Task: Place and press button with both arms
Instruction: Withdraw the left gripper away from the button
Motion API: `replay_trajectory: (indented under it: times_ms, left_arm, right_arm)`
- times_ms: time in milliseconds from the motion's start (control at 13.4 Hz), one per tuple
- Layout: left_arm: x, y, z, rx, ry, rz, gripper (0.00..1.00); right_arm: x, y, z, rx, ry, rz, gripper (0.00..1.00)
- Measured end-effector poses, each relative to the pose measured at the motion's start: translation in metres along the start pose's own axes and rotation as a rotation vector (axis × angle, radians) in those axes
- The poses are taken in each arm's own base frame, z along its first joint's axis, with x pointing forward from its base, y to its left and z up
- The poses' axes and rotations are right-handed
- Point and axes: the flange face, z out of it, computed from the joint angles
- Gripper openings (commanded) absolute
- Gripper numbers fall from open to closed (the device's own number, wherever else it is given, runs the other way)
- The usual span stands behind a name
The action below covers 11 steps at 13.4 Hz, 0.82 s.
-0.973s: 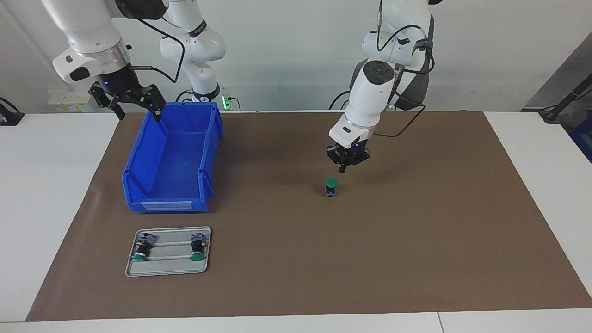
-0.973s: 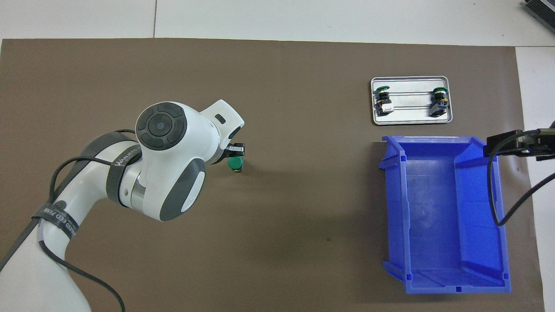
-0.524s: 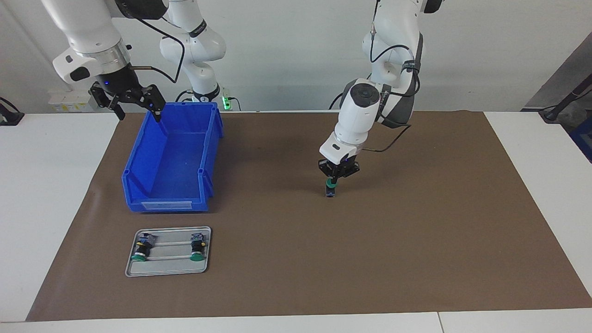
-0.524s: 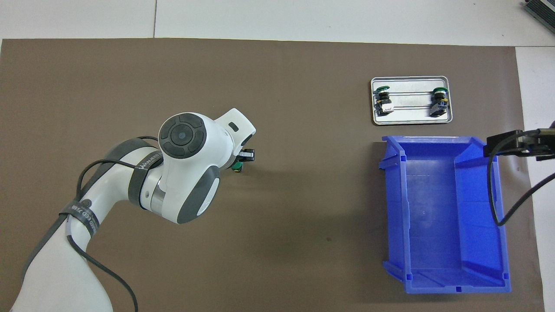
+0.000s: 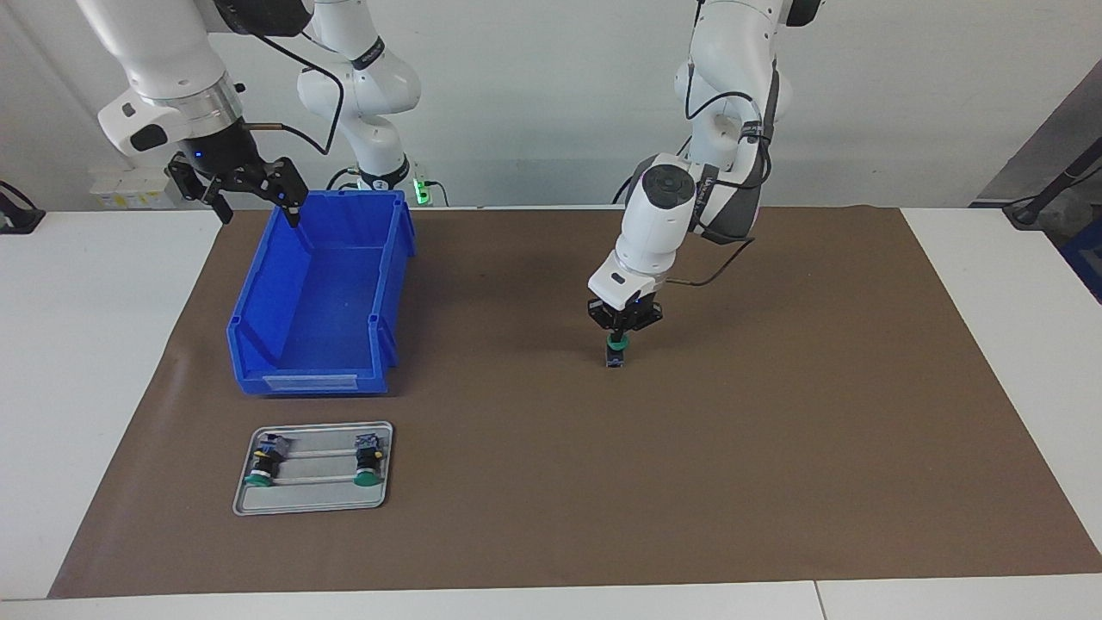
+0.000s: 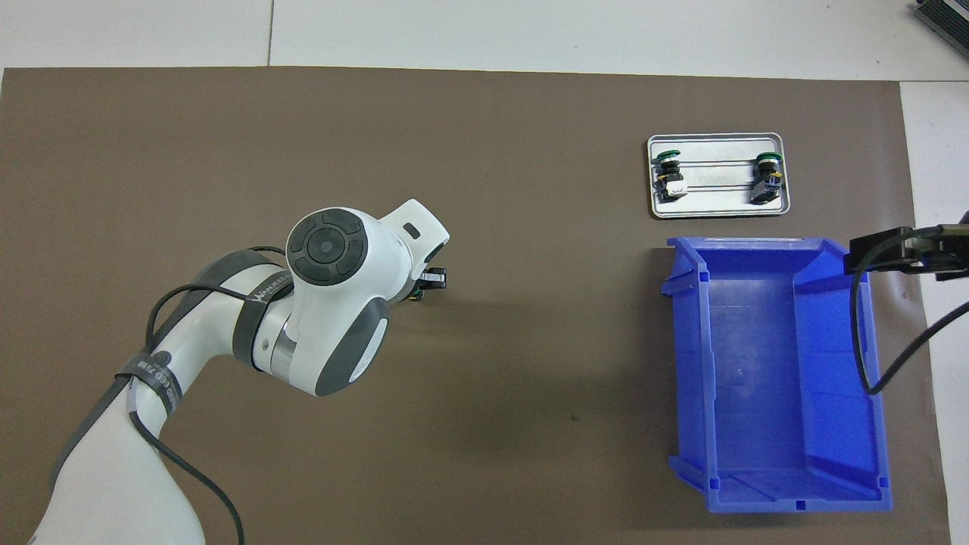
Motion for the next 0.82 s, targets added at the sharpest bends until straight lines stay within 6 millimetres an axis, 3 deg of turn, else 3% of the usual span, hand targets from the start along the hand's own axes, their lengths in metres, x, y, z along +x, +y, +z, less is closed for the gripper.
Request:
replay_trajectory:
  times_ms: [524,674,824]
  left_arm:
    - [0.001,-0.004,-0.006,-0.009,0.021,-0.010,0.00]
    - [0.010,-0.009,-0.020,0.005,-0.005,-0.024,0.00]
    - [0.025,-0.022,-0.048,0.021,-0.038,-0.044,0.00]
  right_arm:
    - [0.000,0.000,0.000,0.000,0.000,0.000,1.00]
    - [0.000,0.000,0.000,0.000,0.000,0.000,1.00]
    - [0.000,0.000,0.000,0.000,0.000,0.000,1.00]
